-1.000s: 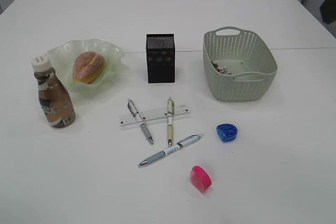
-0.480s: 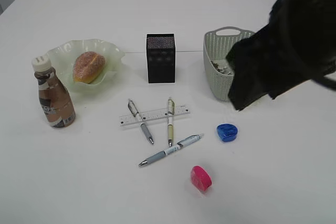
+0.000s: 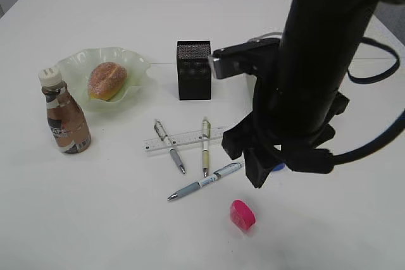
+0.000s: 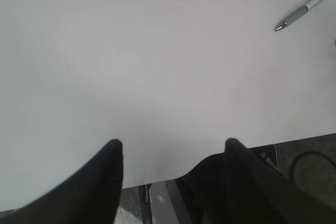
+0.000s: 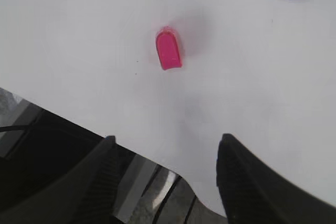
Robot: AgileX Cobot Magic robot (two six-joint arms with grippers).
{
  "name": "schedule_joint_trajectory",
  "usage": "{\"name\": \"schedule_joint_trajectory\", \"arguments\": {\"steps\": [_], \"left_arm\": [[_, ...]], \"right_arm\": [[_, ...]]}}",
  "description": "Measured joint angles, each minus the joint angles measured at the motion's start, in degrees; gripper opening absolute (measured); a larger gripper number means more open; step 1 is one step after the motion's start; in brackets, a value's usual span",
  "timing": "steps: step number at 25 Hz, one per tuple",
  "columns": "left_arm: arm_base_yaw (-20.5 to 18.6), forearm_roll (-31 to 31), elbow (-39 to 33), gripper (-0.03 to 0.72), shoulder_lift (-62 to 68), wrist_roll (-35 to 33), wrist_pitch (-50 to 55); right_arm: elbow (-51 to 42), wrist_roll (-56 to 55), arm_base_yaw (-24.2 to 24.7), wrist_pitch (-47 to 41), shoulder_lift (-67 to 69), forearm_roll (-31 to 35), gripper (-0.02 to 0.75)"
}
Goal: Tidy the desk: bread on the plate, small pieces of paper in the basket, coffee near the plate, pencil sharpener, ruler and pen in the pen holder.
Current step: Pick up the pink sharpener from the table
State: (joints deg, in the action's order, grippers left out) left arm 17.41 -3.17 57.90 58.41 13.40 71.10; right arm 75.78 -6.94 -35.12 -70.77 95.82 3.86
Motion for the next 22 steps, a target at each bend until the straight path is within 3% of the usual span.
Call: {"name": "schedule_joint_trajectory", "arguments": {"steps": [10,22], "left_arm": [[0.0,-1.0,0.0,0.433,-0.8,0.0,0.1],[0.0,-2.4,0.0,0.433,-0.8,0.1,0.1]], "right_arm": [[0.0,8.0,0.0,8.3,7.4,0.0,0.464],[-3.6,9.7,0.0,15.1,13.1,1.3,0.464]]}}
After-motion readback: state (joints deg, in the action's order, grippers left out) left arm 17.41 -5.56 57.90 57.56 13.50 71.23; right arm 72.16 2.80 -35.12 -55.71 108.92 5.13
